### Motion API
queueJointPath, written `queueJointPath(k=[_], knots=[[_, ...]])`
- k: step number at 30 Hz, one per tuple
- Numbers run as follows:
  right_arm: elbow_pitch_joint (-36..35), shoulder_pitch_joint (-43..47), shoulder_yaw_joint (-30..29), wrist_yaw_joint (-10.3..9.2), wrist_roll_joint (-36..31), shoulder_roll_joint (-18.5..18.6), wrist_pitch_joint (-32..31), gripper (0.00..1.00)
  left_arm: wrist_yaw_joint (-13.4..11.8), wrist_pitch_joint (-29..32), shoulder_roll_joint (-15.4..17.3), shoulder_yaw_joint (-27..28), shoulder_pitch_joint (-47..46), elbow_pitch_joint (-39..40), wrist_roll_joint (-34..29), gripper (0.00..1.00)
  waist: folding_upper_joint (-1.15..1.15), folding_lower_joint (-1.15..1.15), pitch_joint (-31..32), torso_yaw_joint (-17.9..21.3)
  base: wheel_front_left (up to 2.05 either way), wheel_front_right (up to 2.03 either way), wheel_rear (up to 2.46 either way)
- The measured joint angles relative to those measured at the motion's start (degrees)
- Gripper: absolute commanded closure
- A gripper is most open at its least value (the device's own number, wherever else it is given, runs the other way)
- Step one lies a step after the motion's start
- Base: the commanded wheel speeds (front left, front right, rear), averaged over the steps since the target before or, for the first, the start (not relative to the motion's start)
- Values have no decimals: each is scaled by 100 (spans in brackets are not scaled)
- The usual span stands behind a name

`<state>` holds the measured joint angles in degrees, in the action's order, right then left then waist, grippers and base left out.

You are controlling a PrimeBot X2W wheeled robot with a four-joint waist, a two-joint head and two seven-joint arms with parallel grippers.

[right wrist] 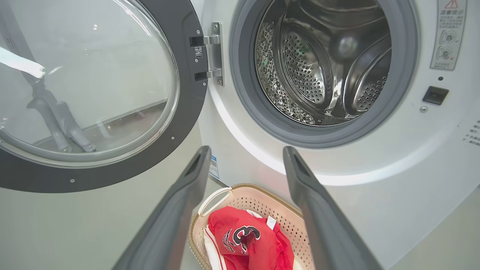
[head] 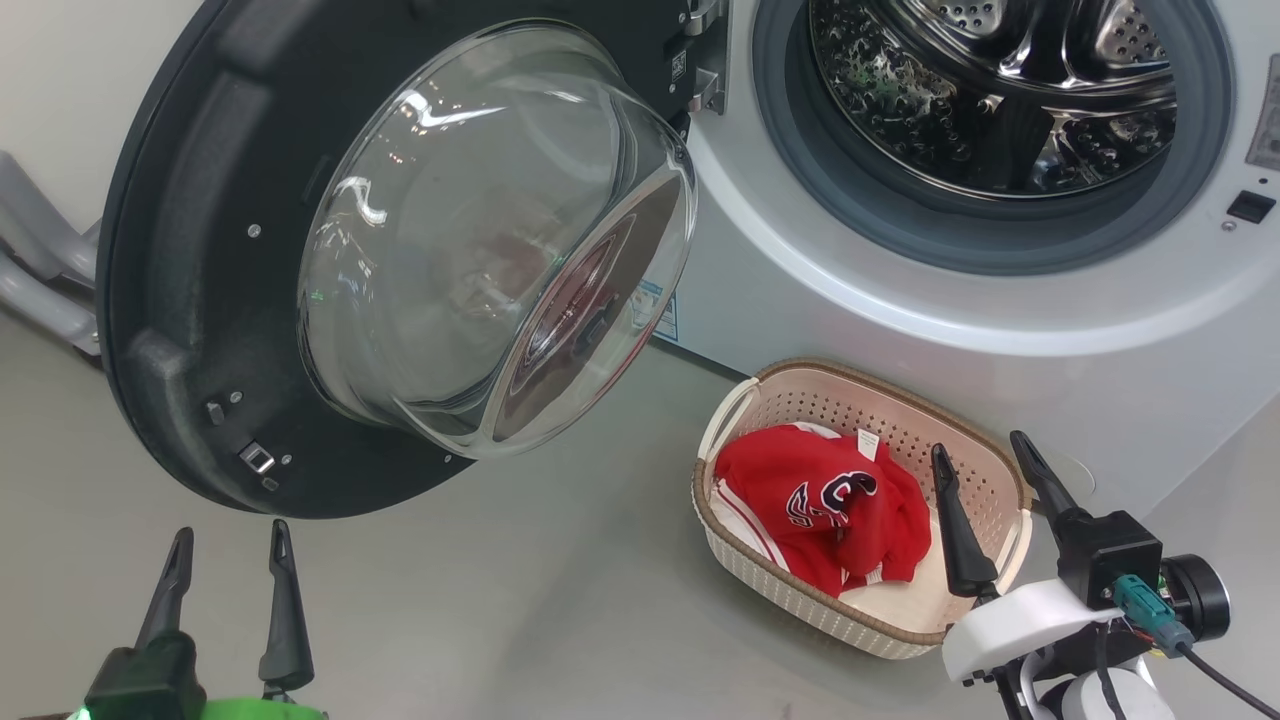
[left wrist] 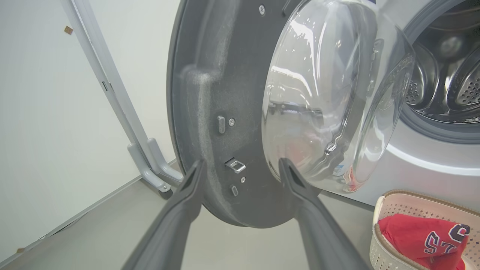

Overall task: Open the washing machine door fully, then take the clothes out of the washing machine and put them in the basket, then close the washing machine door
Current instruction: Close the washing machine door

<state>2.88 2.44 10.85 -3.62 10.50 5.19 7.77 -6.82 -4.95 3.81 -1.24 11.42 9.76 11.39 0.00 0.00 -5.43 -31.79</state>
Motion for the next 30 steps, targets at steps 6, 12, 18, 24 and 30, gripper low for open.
queueJointPath(k=[6, 12, 18, 24, 30], knots=[[52, -77, 26, 2, -1, -11, -26, 0, 0, -24, -36, 29, 46, 32, 0, 0, 0, 0, -36, -10, 0, 0, 0], [94, -121, 30, 3, -3, -11, -40, 0, 0, -51, -58, 27, 62, 35, 0, 66, 0, 0, -62, -11, 0, 0, 0], [131, -175, 33, 52, -5, -9, -41, 0, 0, -66, -69, 29, 74, 34, 1, 100, 0, 0, -89, -10, 0, 0, 0], [153, -227, 43, 53, -7, -8, -41, 0, 0, -183, -80, 104, 89, 104, 58, 100, 0, 0, -105, -11, -2, -2, -2], [185, -268, 55, 54, -7, -1, -41, 0, 1, -428, -98, 108, 79, 508, 600, 100, 0, 0, -113, -17, -17, -17, -17]])
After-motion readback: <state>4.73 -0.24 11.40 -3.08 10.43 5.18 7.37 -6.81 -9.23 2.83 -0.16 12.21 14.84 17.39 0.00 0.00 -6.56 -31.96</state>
